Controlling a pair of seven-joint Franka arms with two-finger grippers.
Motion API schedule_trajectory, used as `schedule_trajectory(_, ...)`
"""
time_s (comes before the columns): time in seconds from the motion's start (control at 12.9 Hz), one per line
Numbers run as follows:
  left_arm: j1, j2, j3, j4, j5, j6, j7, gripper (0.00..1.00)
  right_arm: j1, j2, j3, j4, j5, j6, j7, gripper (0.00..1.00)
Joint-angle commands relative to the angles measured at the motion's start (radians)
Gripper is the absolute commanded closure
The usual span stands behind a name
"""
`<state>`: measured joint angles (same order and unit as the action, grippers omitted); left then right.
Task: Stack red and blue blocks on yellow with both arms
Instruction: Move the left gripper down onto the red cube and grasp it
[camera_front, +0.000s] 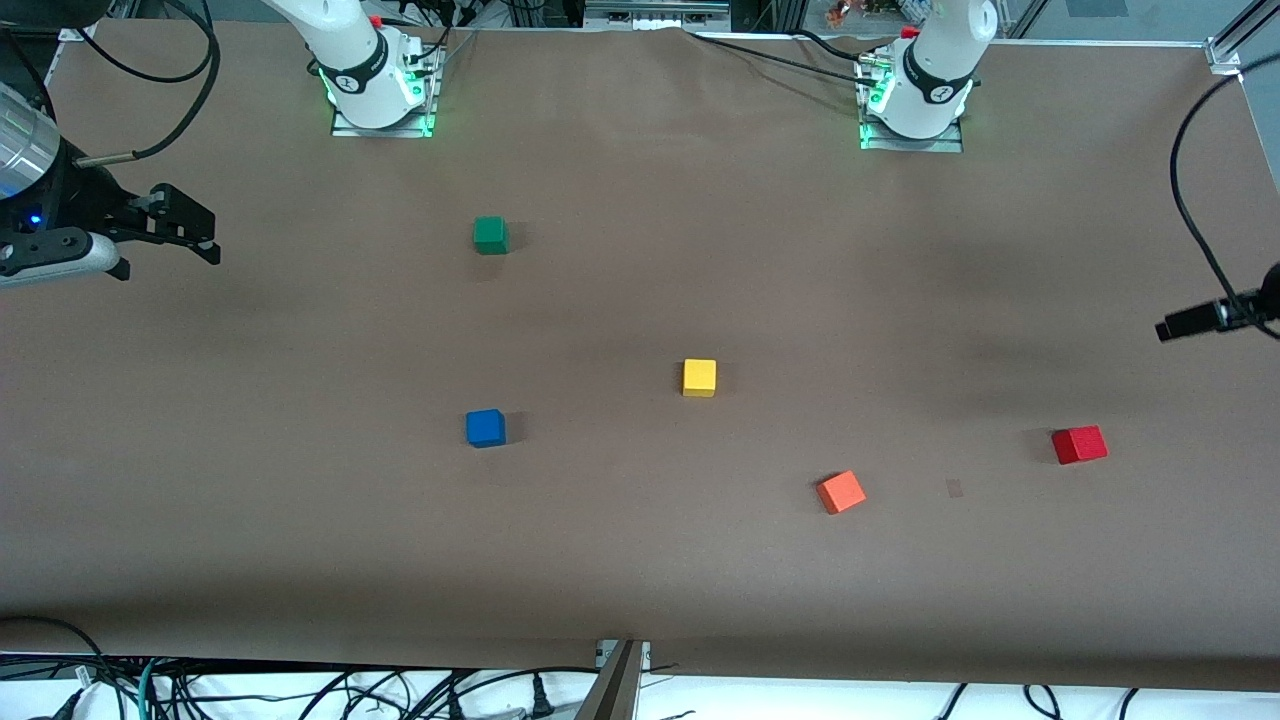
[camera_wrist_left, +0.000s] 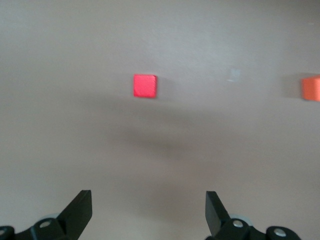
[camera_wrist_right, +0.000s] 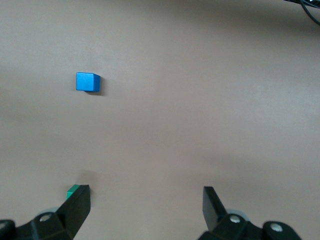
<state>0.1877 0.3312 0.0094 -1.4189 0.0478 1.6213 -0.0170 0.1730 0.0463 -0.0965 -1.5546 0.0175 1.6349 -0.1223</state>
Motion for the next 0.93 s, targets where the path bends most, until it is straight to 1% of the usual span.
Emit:
schedule_trajectory(0.0,0.050,0.144,-0.011,0.009,0.017,0.134,0.084,0.00,-0.004,0.009,0.004,0.024,-0.008,-0.007,0.009,0.01)
schedule_trajectory(0.23,0.070,0.239,-0.011,-0.031,0.012,0.320,0.136,0.00,-0.007,0.013,0.004,0.022,-0.010,-0.009,0.009,0.01)
schedule_trajectory(0.39,0.084,0.273,-0.014,-0.107,0.000,0.467,0.137,0.00,-0.012,0.023,0.001,0.022,-0.010,-0.009,0.007,0.01)
schedule_trajectory(0.54,0.085,0.275,-0.016,-0.190,-0.014,0.581,0.137,0.00,-0.013,0.027,0.000,0.022,-0.010,-0.009,0.009,0.01)
schedule_trajectory(0.7,0.087,0.305,-0.014,-0.204,-0.014,0.650,0.137,0.00,-0.032,0.035,-0.018,0.022,-0.001,-0.009,0.013,0.01)
schedule_trajectory(0.85,0.087,0.324,-0.016,-0.206,-0.014,0.683,0.137,0.00,-0.050,0.044,-0.019,0.024,0.002,-0.009,0.000,0.01)
